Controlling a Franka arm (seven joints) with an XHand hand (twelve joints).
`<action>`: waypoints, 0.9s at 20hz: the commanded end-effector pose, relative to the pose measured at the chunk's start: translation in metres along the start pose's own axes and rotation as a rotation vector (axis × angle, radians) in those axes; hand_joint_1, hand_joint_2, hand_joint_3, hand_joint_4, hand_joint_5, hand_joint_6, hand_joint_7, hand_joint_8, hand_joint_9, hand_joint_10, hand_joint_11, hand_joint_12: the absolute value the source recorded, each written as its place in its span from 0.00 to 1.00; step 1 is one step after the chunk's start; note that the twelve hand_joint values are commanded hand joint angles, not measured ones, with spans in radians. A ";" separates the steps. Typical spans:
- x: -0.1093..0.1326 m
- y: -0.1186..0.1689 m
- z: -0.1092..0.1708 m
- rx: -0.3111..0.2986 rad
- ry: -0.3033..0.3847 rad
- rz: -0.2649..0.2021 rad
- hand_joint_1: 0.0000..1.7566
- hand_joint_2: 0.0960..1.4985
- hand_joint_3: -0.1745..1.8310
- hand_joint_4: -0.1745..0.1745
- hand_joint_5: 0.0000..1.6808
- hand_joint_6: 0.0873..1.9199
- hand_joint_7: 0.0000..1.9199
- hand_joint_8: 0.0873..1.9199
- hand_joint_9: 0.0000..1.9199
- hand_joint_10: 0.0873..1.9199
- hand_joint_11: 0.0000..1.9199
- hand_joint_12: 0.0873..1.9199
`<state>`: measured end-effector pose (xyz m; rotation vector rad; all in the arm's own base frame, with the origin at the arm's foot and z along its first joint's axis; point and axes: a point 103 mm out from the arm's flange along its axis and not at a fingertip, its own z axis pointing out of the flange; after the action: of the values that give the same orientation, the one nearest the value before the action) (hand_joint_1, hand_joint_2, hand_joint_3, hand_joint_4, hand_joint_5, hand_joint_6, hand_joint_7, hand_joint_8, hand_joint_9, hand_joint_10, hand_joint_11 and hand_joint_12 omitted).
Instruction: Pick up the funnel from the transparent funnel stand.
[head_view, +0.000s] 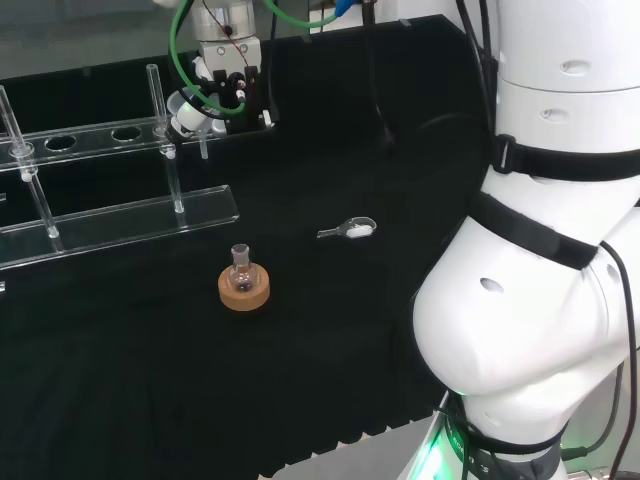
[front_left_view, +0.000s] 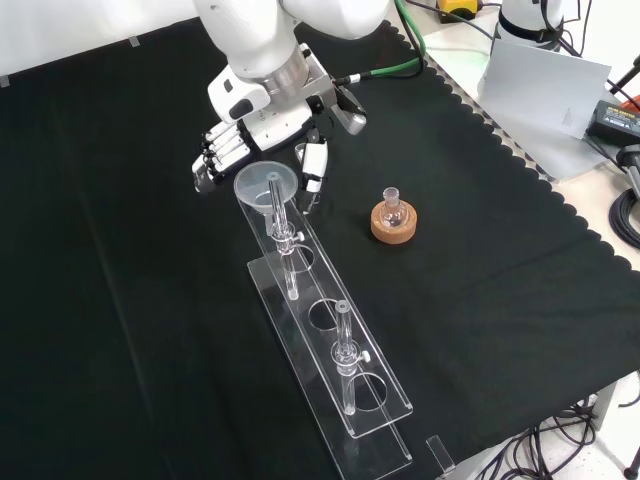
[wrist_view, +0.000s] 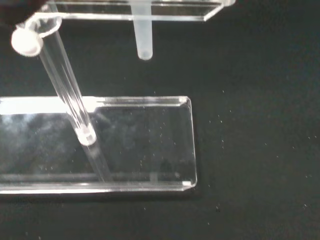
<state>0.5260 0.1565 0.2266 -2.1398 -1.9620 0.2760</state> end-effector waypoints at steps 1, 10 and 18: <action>0.001 0.004 -0.002 -0.016 0.036 0.013 0.40 0.44 0.10 0.48 0.05 0.00 0.09 0.15 0.05 0.31 0.00 0.67; 0.002 0.011 -0.003 0.004 0.053 0.010 0.41 0.45 0.10 0.44 0.11 0.00 0.10 0.24 0.05 0.38 0.00 0.73; 0.004 0.016 -0.001 0.031 0.050 0.032 0.41 0.45 0.11 0.45 0.10 0.00 0.09 0.24 0.03 0.38 0.00 0.73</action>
<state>0.5414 0.1597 0.2256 -2.1340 -1.9099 0.2358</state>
